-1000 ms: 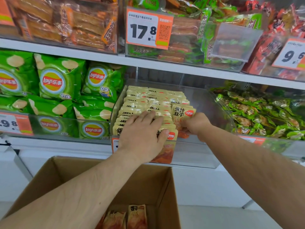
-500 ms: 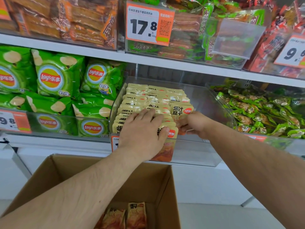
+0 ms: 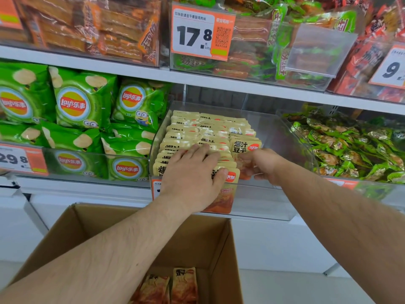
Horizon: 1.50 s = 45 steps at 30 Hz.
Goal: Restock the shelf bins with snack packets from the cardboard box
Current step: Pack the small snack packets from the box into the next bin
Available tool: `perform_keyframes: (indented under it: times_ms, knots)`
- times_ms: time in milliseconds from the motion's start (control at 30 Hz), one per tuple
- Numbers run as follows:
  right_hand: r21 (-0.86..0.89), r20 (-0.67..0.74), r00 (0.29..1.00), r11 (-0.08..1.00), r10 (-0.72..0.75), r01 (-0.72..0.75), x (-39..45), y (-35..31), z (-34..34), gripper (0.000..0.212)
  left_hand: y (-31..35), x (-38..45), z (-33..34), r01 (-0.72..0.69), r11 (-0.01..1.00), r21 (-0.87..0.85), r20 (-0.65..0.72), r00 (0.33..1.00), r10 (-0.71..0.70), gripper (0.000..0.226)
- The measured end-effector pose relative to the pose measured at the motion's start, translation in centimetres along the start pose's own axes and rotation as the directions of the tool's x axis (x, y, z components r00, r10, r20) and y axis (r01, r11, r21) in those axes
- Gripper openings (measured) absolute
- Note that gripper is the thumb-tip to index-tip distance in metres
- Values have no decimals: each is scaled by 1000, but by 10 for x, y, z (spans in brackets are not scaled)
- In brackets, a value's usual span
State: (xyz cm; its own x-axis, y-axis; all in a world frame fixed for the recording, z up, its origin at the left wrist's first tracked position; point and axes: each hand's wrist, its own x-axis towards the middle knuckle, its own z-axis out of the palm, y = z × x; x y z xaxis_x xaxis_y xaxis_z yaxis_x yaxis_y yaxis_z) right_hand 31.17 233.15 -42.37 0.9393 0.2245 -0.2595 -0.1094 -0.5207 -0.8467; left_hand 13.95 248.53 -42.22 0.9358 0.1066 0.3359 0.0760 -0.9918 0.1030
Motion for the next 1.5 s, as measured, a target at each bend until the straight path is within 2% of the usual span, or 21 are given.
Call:
perform_keyframes:
  times_ms: [300,367,400,467,533,567,600,633,667,700,733,833,933,1067,1200,1367,1500]
  knots:
    - [-17,-49,999,1000,0,-1,-9,-5,2,40,0,1,0,-1,1000,-14,13,1000,1,57]
    - [-91,-137,990,996,-28,16,-16,-12,-2,50,0,1,-1,-3,999,-44,23,1000,4,58]
    - [-156,-196,979,988,-52,21,-23,-17,-5,62,0,1,-2,1,998,-62,32,999,1,58]
    - [-350,-327,934,936,-141,19,-41,-26,-8,82,0,1,-8,19,993,-120,42,999,-14,62]
    - [-565,-387,846,819,-367,97,-70,-33,-2,70,-1,-4,-20,11,982,-186,-6,1000,-12,66]
    - [-642,-382,760,742,-526,191,-88,-34,5,57,-3,-11,-27,-32,980,-196,-77,997,17,67]
    - [-682,-357,644,660,-677,316,-107,-33,15,44,-6,-21,-34,-103,977,-189,-162,984,72,67]
    - [-682,-316,527,575,-789,451,-127,-30,27,31,-11,-35,-41,-174,968,-179,-235,963,130,65]
    - [-653,-261,446,497,-856,572,-146,-26,41,21,-19,-49,-45,-226,957,-182,-282,945,169,61]
    - [-612,-187,405,429,-895,665,-163,-20,58,14,-31,-65,-47,-247,948,-201,-285,941,185,57]
    - [-573,-102,399,381,-911,725,-177,-13,75,13,-44,-81,-48,-233,943,-236,-248,953,174,53]
    - [-502,146,480,353,-865,790,-190,11,129,15,-90,-120,-45,-60,942,-332,13,998,68,45]
    - [-563,379,652,395,-657,726,-172,33,181,12,-129,-144,-39,126,951,-284,239,969,-57,36]
    - [-615,448,807,521,-386,591,-141,65,247,8,-161,-165,-24,255,947,-194,417,895,-156,36]
    - [-609,516,840,619,-165,496,-126,111,317,21,-185,-171,-4,378,910,-169,535,811,-237,38]
    - [-645,509,860,647,-33,407,-116,145,385,22,-209,-170,17,469,869,-160,555,770,-314,35]
    - [-651,434,901,687,-12,323,-97,167,422,24,-222,-170,27,587,784,-200,576,718,-391,29]
